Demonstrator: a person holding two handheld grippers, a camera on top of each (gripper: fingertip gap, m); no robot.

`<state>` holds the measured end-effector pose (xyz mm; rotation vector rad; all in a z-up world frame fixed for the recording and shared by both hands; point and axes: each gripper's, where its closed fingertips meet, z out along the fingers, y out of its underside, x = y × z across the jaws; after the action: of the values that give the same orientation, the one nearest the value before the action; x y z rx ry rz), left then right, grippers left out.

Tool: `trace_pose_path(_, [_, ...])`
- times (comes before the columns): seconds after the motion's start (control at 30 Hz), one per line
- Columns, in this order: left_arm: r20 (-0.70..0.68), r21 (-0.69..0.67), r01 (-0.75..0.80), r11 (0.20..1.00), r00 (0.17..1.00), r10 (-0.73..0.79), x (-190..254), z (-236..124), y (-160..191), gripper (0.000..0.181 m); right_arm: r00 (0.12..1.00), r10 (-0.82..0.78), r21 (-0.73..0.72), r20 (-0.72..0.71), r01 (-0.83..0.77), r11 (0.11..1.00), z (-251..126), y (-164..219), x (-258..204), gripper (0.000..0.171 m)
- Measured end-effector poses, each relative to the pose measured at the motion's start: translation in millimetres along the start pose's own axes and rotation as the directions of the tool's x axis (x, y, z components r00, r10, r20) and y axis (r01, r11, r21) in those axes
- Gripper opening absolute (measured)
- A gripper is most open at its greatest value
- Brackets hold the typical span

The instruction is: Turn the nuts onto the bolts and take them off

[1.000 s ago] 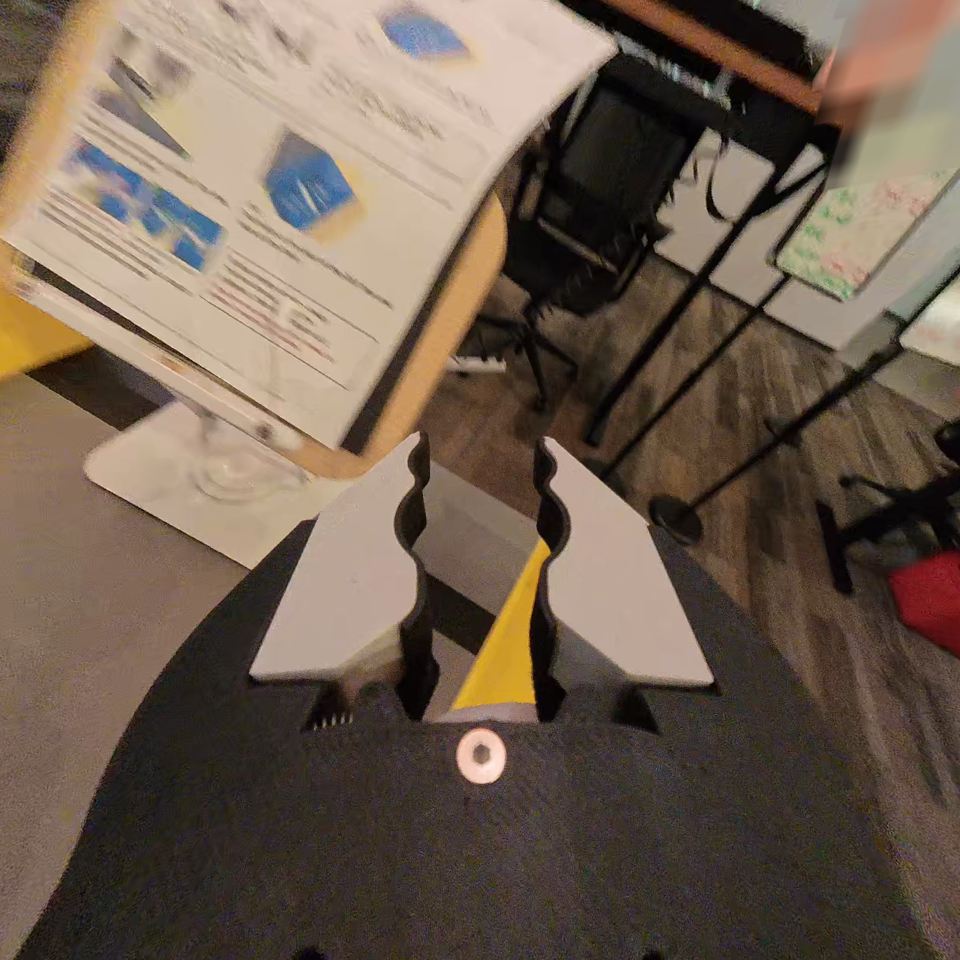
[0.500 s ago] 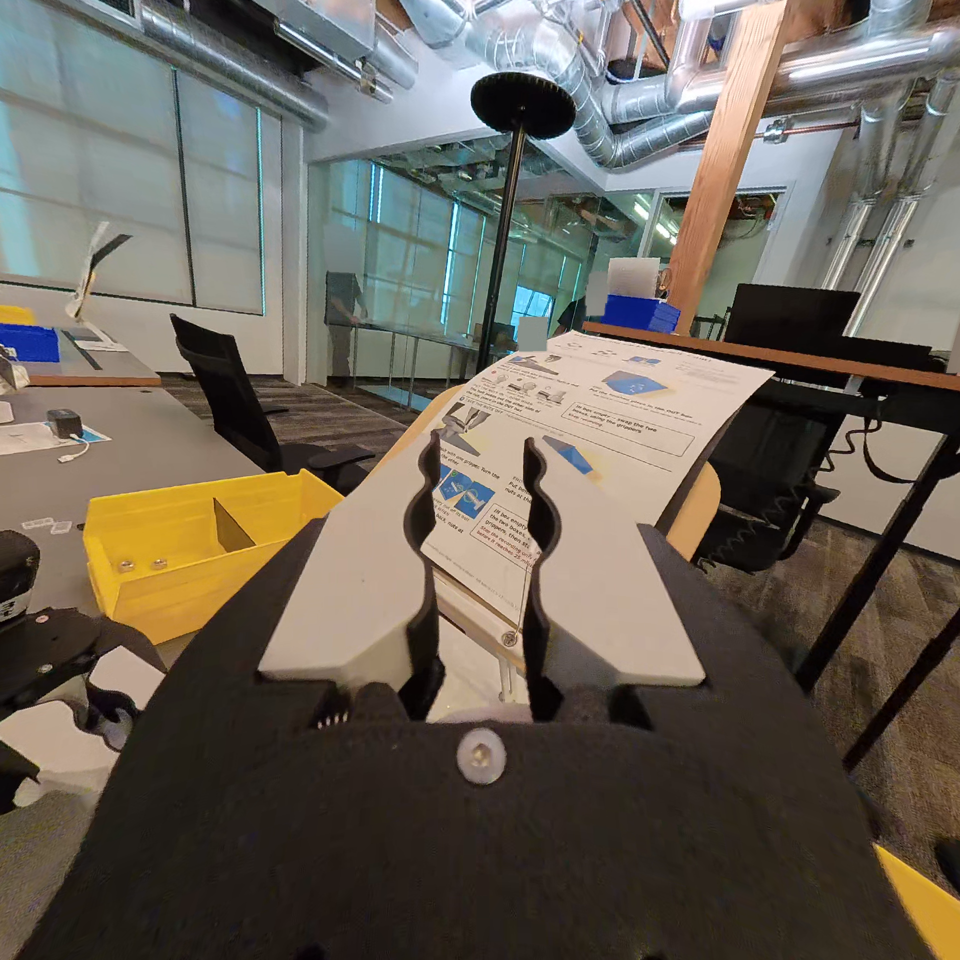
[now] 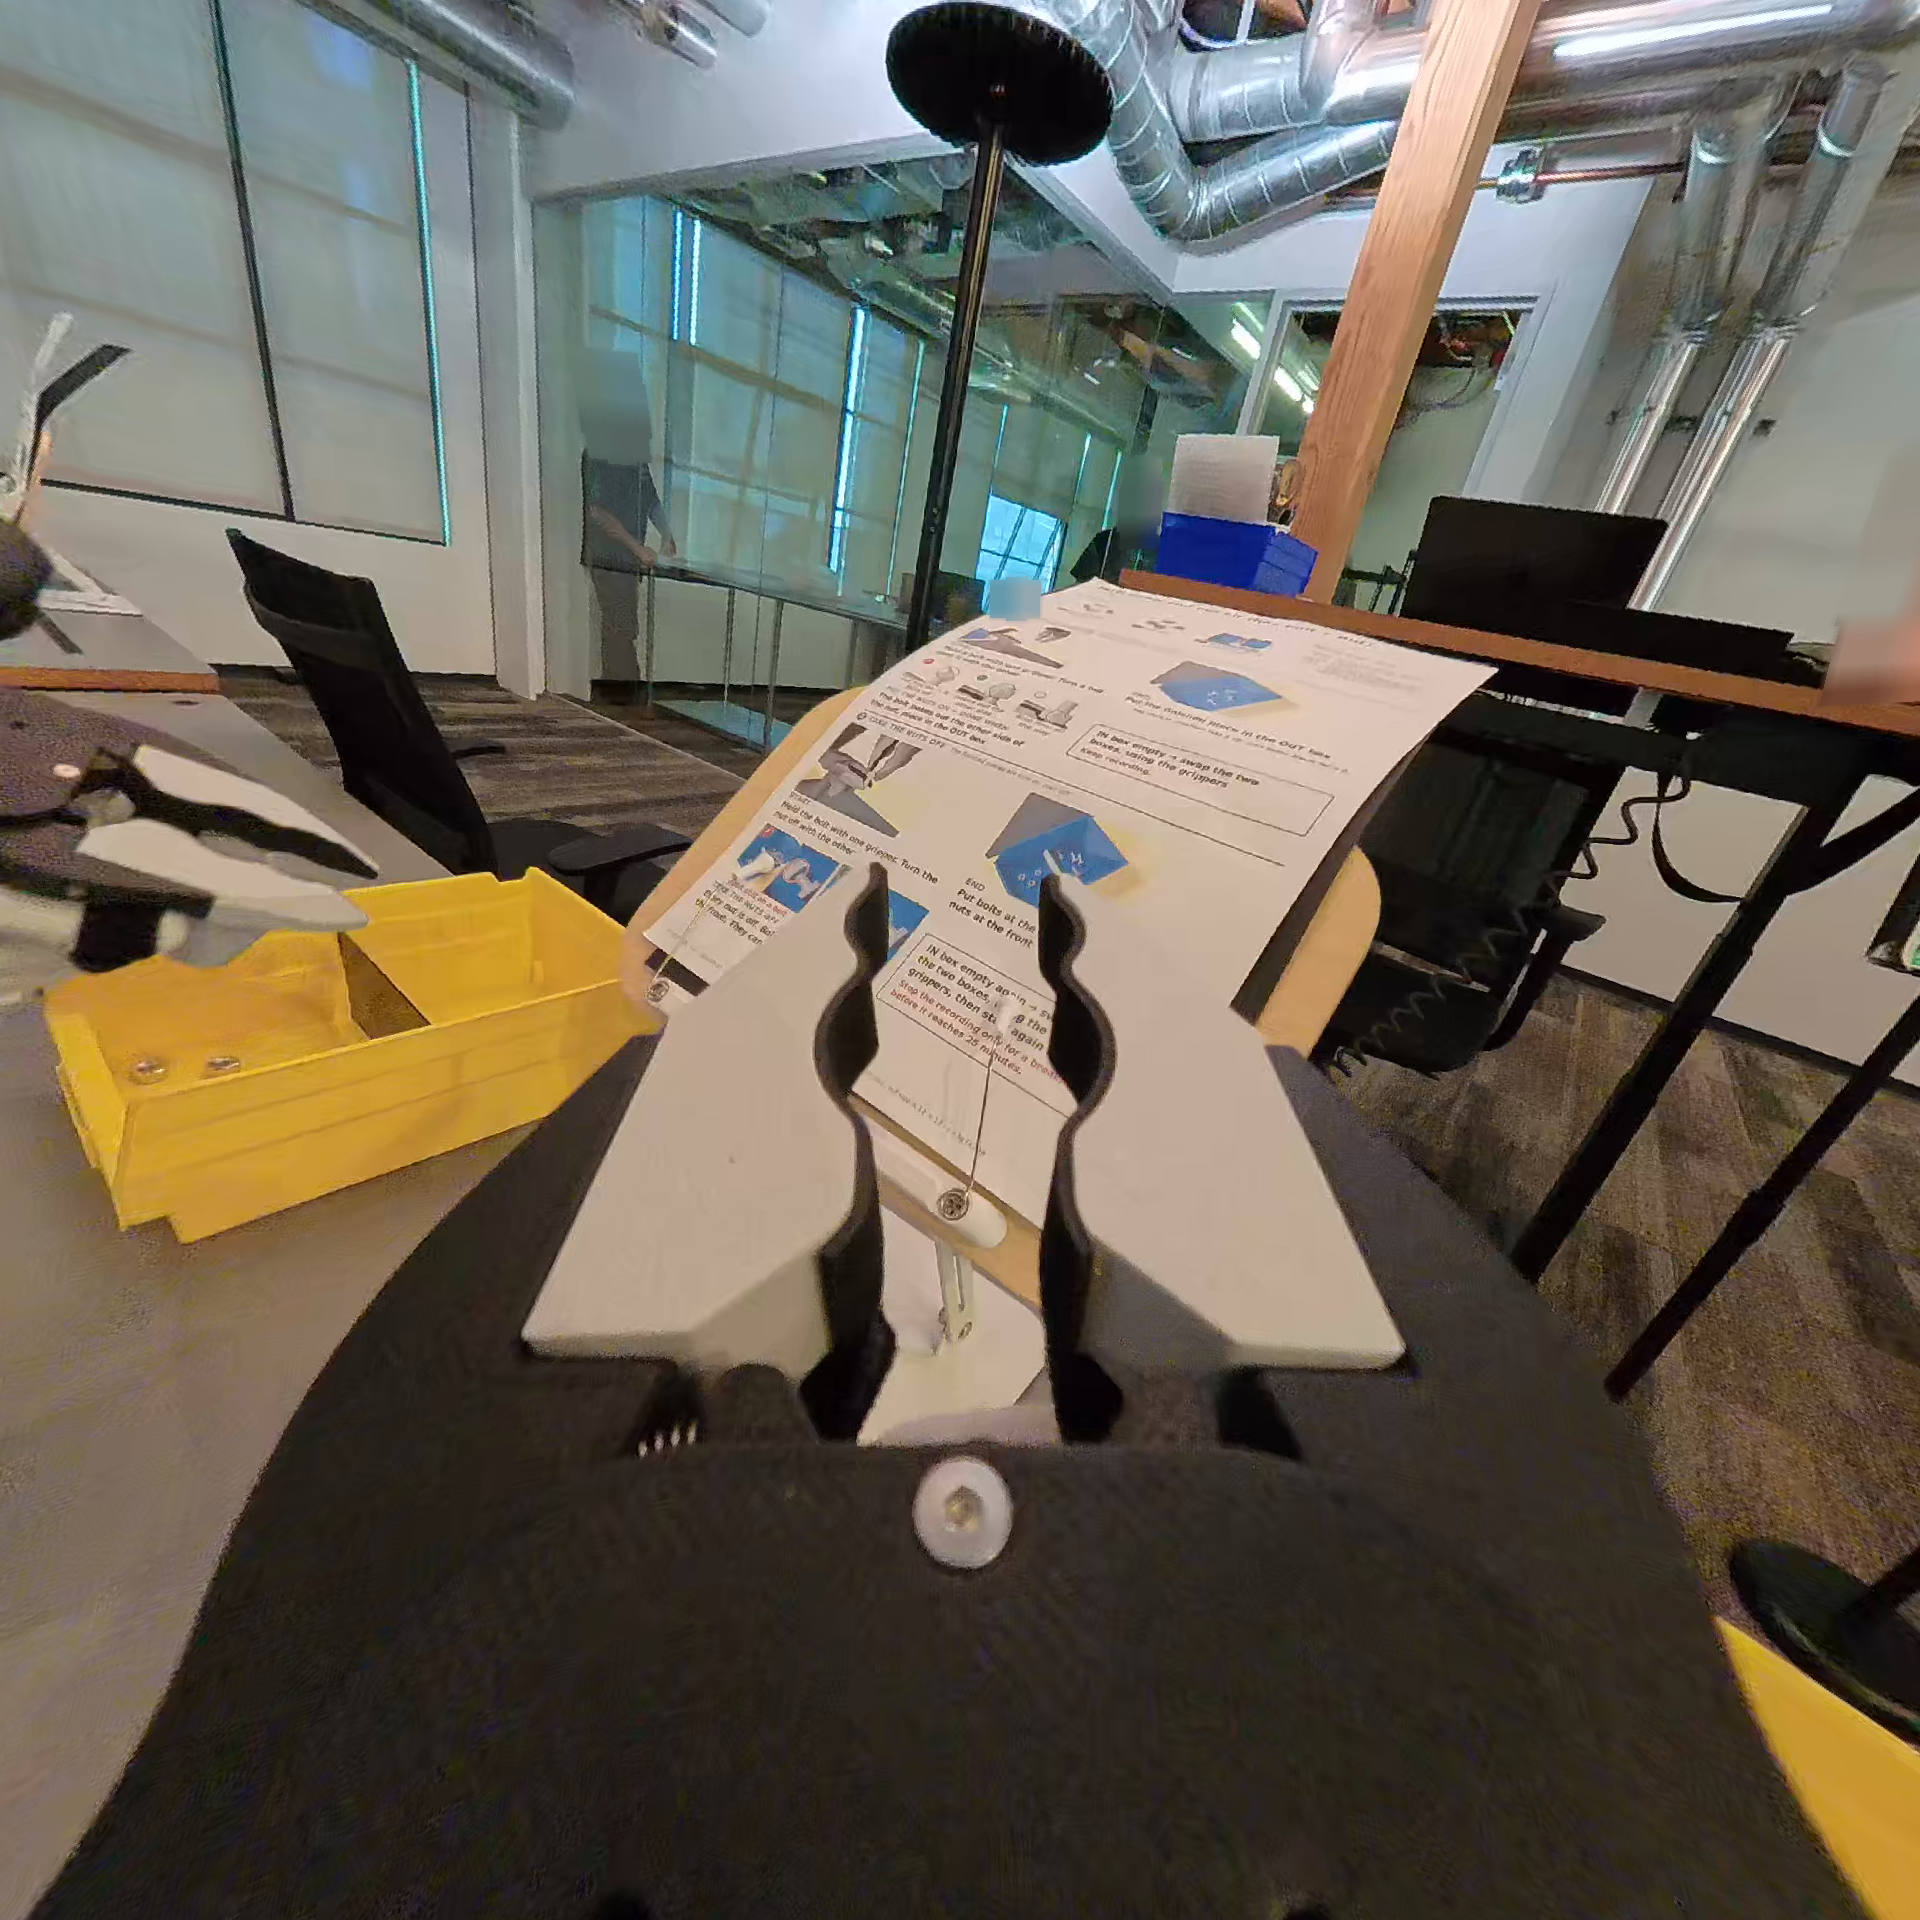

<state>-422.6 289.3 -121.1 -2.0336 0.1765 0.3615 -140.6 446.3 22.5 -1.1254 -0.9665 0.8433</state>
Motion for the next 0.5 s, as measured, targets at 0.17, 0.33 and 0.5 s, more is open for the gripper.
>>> trace_pose_path(0.17, [0.012, -0.333, 0.163, 0.929, 0.986, -0.168, -63.6, 68.0, 51.1, 0.028, 1.0, -0.013, -0.029, 0.002, 0.013, 0.999, 9.4, 10.3, -1.2, 0.027])
trace_pose_path(0.33, [-0.005, -0.651, 0.184, 0.737, 0.969, -0.247, -77.5, 126.7, 114.9, 0.033, 1.0, -0.018, -0.055, 0.002, 0.018, 0.998, 14.1, 21.2, 1.1, 0.027])
trace_pose_path(0.5, [-0.005, -0.753, 0.16, 0.639, 0.969, -0.248, -87.0, 157.1, 138.8, 0.034, 1.0, -0.004, -0.065, 0.003, 0.004, 0.998, 16.8, 28.5, 3.4, 0.027])
